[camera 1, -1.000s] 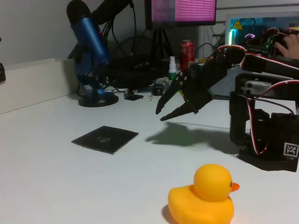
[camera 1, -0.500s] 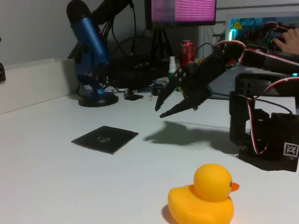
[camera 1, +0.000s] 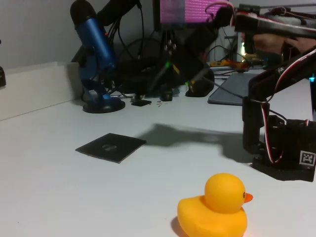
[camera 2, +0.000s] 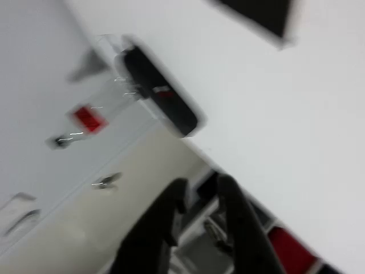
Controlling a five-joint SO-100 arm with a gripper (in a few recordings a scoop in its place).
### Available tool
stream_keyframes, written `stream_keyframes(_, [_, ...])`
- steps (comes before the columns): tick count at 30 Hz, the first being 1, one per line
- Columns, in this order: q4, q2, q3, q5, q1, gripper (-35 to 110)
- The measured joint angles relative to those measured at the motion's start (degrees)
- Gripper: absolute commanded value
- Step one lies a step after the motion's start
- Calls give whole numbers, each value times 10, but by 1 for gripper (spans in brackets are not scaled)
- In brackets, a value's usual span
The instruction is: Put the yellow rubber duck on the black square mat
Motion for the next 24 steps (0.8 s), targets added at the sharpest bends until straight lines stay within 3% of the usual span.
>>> stream_keyframes(16, [0,-266,-335,0,0,6])
stream_keyframes(24, [0,-279,-398,5,34,6])
